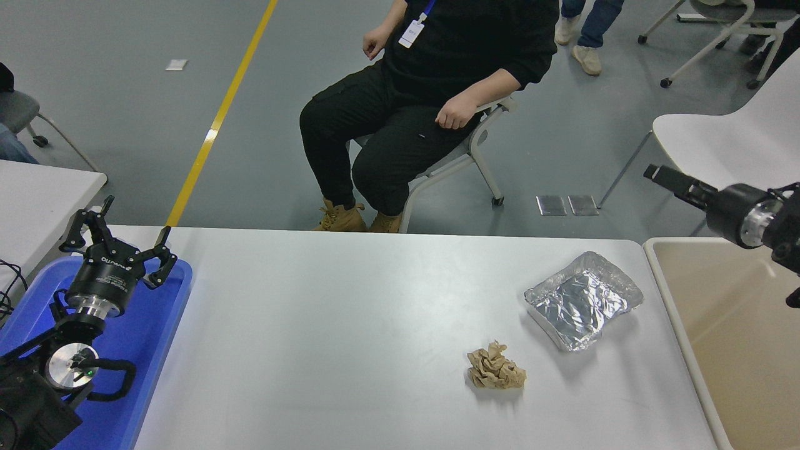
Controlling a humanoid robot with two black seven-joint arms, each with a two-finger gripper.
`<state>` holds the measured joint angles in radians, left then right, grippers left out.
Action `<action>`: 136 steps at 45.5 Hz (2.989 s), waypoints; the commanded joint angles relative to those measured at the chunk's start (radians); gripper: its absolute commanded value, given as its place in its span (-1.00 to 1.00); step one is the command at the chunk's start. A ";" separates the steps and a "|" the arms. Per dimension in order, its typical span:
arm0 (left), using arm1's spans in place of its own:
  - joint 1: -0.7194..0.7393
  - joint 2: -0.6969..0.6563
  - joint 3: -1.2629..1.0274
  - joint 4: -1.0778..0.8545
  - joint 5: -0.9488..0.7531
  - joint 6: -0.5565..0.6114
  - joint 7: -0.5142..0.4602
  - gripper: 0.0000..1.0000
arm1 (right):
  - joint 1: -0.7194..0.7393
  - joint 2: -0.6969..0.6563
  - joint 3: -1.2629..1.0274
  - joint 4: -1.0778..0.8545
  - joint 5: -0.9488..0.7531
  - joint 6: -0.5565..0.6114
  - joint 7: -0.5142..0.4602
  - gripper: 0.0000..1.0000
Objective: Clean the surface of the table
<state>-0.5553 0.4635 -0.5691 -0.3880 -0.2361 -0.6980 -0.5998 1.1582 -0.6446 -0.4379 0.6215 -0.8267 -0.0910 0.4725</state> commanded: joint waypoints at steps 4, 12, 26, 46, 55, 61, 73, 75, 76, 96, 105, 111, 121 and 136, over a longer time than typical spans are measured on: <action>0.000 0.000 0.000 0.000 0.000 0.000 0.000 1.00 | 0.031 0.060 -0.157 0.007 -0.135 0.008 0.000 0.97; 0.000 0.001 0.000 0.000 0.000 0.000 0.000 1.00 | 0.044 0.100 -0.186 -0.014 -0.167 0.007 0.000 0.96; 0.000 0.001 0.000 0.000 0.000 0.000 0.000 1.00 | 0.005 0.230 -0.346 -0.169 -0.175 -0.004 0.000 0.93; 0.000 0.001 0.000 0.000 0.000 0.000 0.000 1.00 | -0.144 0.395 -0.482 -0.440 -0.177 -0.035 0.000 0.80; 0.000 0.000 0.000 0.000 0.000 0.000 0.000 1.00 | -0.180 0.408 -0.490 -0.454 -0.181 -0.052 -0.002 0.65; 0.000 0.000 0.000 0.000 0.000 0.000 0.000 1.00 | -0.199 0.408 -0.493 -0.480 -0.186 -0.061 -0.005 0.61; 0.000 0.000 0.000 0.000 0.000 0.000 0.000 1.00 | -0.221 0.410 -0.489 -0.545 -0.186 -0.059 -0.011 0.61; 0.000 0.000 -0.002 0.000 0.000 0.000 0.000 1.00 | -0.221 0.410 -0.490 -0.545 -0.186 -0.059 -0.011 0.61; 0.000 0.001 0.000 0.000 0.000 0.000 0.000 1.00 | -0.222 0.410 -0.492 -0.545 -0.186 -0.058 -0.011 0.61; 0.000 0.000 -0.002 0.000 0.000 0.000 0.000 1.00 | -0.186 0.375 -0.460 -0.465 -0.167 -0.050 -0.011 0.87; 0.000 0.001 0.000 0.000 0.000 0.000 0.000 1.00 | -0.088 0.238 -0.398 -0.189 -0.158 -0.012 -0.026 0.93; 0.000 0.000 0.000 0.000 0.000 0.000 0.000 1.00 | -0.028 0.149 -0.397 -0.001 -0.140 0.004 -0.074 0.93; 0.000 0.001 0.000 0.000 0.000 0.000 0.000 1.00 | -0.012 0.109 -0.392 0.112 -0.051 0.005 -0.086 0.93; 0.000 0.001 0.000 0.000 0.000 0.000 0.000 1.00 | 0.029 0.108 -0.340 0.247 0.210 0.045 -0.089 0.93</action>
<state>-0.5553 0.4643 -0.5692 -0.3881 -0.2362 -0.6980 -0.5991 1.1627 -0.5259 -0.8114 0.7775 -0.7674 -0.0725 0.3904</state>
